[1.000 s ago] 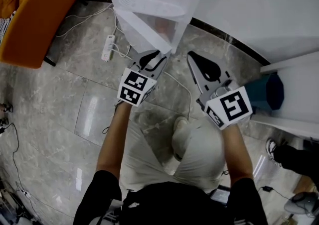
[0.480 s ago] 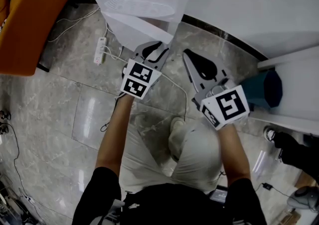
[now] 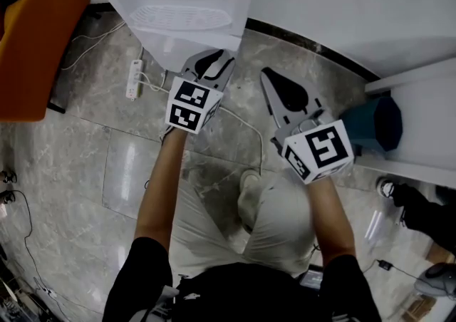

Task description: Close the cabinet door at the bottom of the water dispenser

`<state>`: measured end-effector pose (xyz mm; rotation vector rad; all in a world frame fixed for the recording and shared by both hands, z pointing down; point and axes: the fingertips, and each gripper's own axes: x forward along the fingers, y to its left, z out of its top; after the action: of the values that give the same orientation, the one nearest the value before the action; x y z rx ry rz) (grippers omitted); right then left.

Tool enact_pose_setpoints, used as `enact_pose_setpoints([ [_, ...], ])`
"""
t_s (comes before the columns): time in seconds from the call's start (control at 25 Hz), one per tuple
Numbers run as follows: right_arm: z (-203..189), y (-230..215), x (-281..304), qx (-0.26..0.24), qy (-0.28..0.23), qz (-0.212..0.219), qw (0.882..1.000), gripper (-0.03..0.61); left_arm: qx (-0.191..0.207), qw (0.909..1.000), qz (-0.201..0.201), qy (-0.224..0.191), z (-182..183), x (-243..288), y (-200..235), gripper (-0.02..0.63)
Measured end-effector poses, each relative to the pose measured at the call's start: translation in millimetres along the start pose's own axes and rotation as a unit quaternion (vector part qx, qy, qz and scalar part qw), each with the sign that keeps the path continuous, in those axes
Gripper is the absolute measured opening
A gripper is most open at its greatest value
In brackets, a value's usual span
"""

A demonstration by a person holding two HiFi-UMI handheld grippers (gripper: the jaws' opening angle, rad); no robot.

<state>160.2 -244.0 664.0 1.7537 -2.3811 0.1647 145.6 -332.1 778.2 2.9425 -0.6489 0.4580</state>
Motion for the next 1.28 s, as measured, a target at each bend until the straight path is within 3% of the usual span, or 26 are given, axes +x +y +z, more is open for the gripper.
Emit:
enact_pose_setpoints([
  [0.2,-6,-13,-2,0.006,0.003,-0.009,1.000,0.035,0.000,1.0000,0.001,0.001,6,14,3,0.115],
  [0.4,-9,-27,-4,0.014,0.002,-0.020,1.000,0.035,0.040,0.9989,0.020,0.016,9,28,8,0.115],
  [0.48,-10,-30,-4,0.016,0.003,-0.022,1.000,0.035,0.029,0.9992,0.025,0.011,13,32,12,0.132],
  [0.76,-12,-39,-4,0.020,0.005,-0.028,0.999,0.035,0.021,0.9993,0.029,0.004,16,32,19,0.100],
  [1.28,-12,-30,-4,0.025,0.003,-0.023,0.999,0.035,0.017,0.9998,0.007,0.010,7,20,7,0.114],
])
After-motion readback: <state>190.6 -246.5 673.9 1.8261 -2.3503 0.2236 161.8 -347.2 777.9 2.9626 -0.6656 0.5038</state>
